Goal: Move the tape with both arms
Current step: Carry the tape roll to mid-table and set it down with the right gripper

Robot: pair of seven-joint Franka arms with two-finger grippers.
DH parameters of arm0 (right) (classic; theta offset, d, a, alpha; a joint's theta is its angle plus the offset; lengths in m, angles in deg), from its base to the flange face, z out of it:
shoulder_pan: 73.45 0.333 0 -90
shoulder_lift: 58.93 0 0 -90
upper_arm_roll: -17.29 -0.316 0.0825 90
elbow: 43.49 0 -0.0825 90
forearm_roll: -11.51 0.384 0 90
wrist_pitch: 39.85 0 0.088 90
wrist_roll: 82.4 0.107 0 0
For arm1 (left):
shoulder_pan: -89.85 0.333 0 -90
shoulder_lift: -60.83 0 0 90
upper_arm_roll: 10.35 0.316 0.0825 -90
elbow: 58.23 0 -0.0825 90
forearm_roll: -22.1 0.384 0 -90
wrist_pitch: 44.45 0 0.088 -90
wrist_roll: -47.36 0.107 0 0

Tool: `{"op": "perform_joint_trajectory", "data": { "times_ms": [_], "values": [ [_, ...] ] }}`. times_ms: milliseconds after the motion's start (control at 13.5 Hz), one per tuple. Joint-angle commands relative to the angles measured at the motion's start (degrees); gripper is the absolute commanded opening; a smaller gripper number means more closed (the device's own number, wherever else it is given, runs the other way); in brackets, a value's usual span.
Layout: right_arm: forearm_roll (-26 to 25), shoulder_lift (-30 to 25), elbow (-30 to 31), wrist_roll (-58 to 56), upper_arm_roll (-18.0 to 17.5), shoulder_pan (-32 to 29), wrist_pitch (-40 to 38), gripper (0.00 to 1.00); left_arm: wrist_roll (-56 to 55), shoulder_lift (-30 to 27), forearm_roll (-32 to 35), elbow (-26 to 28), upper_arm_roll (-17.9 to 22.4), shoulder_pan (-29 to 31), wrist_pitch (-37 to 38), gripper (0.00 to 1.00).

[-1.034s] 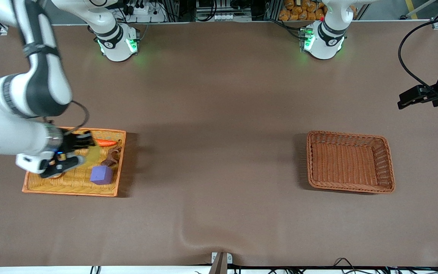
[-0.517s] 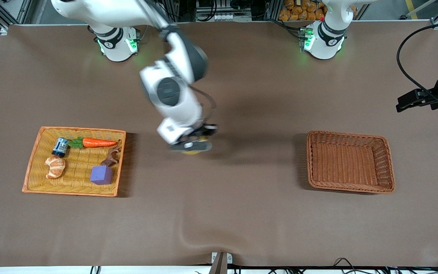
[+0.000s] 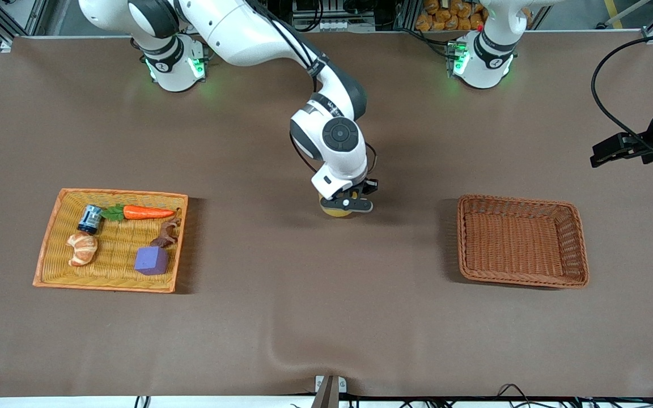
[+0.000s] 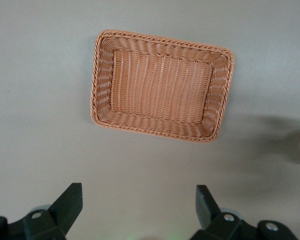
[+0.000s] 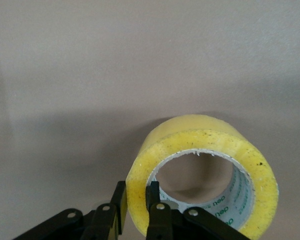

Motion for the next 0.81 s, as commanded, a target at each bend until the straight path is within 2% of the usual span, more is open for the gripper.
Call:
{"op": "perform_joint_trajectory", "data": {
  "times_ms": [0, 74, 148, 296, 591, 739],
  "values": [
    [1.24, -2.42, -2.28, 3.11, -0.43, -3.04, -2.20, 0.80, 1.28, 0.44, -1.81, -0.25, 0.13, 0.13, -0.55, 1.00],
    [0.98, -4.00, -2.28, 3.12, -0.34, -3.75, -4.55, 0.94, 1.28, 0.53, -1.81, -0.16, 0.04, 0.04, -0.99, 1.00],
    [0.28, -5.58, -2.28, 2.94, 0.09, -4.02, -7.88, 1.00, 1.37, 0.62, -1.81, -0.25, 0.04, -0.13, -1.08, 1.00],
    [-2.69, -11.72, -0.01, -2.29, 3.59, -5.15, -14.21, 1.00, 1.37, 0.62, -1.72, -0.25, -0.05, -0.05, -1.08, 1.00],
    [-2.97, -21.48, 6.50, -8.56, 3.88, -11.03, -15.29, 1.00, -0.63, 0.79, -3.12, 0.53, -0.48, -0.57, -1.78, 1.00],
    [-2.89, -28.15, 13.42, -18.36, 3.88, -15.77, -15.83, 1.00, -4.68, 2.80, -9.69, 1.33, -1.10, -0.66, -4.58, 1.00]
  ]
}}
